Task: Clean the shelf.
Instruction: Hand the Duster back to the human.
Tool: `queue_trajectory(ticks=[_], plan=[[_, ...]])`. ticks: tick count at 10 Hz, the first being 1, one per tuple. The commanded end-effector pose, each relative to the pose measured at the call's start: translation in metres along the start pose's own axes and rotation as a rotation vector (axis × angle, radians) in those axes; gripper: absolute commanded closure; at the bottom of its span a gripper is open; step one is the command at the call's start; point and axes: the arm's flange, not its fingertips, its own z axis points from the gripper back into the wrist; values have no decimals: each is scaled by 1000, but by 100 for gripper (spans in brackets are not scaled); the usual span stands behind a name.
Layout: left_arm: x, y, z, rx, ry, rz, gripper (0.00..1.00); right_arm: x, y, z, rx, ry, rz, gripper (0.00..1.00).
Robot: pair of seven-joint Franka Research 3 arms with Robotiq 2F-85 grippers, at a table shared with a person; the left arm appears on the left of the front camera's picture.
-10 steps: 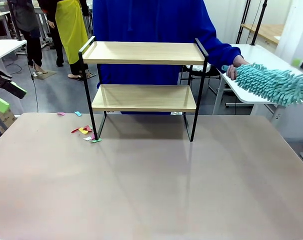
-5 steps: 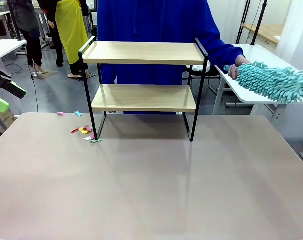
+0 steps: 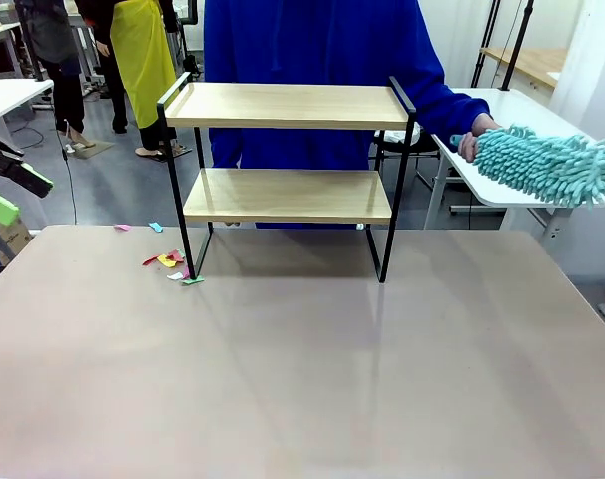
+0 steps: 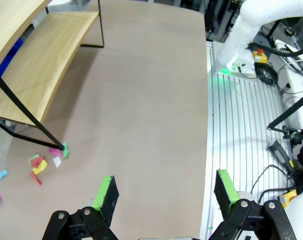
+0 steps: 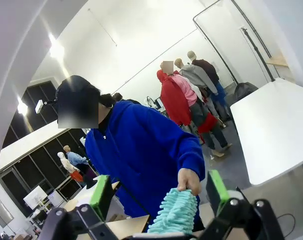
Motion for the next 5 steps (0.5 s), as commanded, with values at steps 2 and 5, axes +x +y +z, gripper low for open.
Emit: queue_trajectory(ticks=[2,5], plan=[[2,-1,0,-6,-32,-8,0,1,1,1,1,-8,-5,0],[2,-1,0,-6,-32,-8,0,1,1,1,1,-8,-5,0]])
